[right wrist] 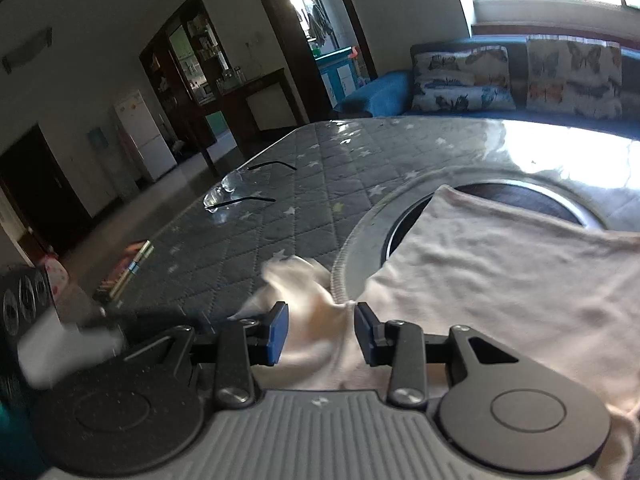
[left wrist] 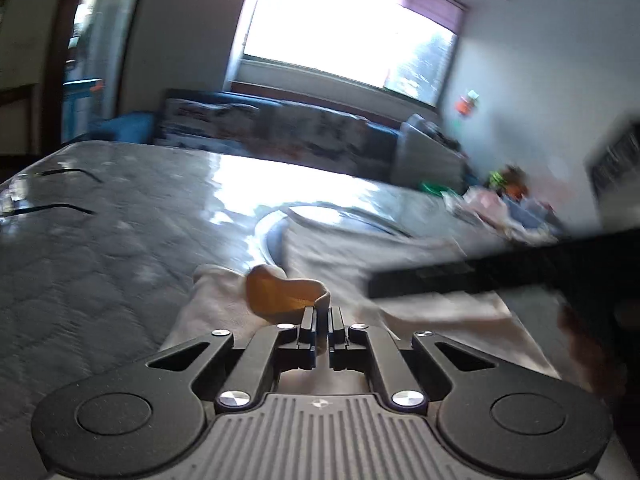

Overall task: Fold clothes
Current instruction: 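Fold the held sleeve across the shirt body and open the left gripper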

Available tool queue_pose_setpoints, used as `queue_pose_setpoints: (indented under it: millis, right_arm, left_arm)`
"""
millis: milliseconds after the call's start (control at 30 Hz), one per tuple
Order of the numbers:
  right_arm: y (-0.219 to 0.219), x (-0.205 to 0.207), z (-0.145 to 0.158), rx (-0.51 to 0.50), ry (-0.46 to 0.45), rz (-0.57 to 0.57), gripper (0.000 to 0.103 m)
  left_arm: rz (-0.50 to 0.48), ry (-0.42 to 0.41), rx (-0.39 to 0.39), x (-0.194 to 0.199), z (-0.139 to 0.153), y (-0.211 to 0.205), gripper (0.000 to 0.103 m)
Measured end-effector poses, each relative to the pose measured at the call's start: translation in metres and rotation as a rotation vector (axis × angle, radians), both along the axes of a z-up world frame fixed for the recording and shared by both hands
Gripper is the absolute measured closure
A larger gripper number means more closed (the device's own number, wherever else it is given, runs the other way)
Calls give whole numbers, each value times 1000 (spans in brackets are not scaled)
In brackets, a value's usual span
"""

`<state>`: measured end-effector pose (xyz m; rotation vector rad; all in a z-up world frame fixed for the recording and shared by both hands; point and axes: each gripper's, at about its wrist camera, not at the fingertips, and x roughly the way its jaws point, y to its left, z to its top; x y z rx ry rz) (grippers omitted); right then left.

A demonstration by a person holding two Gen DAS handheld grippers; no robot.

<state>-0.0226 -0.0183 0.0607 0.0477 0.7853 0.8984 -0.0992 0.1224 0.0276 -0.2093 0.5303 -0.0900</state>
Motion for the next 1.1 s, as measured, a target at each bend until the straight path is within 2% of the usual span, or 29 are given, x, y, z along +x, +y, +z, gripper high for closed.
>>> queue_pose_setpoints:
  millis: [133, 267, 500, 567, 700, 800, 967, 1100]
  right_arm:
    - [0, 2, -6, -5, 21, -12, 66]
    - [-1, 3, -13, -24, 50, -25, 66]
    - [5, 1, -30, -56, 82, -25, 66]
    - [6, -1, -32, -72, 64, -40, 66]
    - [5, 1, -33, -94, 32, -74, 65]
    - [4, 4, -38, -96, 51, -92, 67]
    - [9, 0, -37, -110, -6, -90, 70]
    - [9, 8, -41, -106, 13, -105, 70]
  left_arm:
    - [-76, 10, 25, -6, -5, -20, 96]
    - [-109, 12, 39, -14, -10, -25, 90]
    - [-122, 35, 47, -26, -14, -24, 71]
    - [-114, 25, 61, -32, -13, -21, 56]
    - [-90, 25, 64, -38, -13, -11, 54]
    - [-68, 26, 59, -40, -13, -4, 47]
    - [-39, 30, 64, -44, -13, 3, 37]
    - [-23, 23, 56, -46, -10, 8, 33]
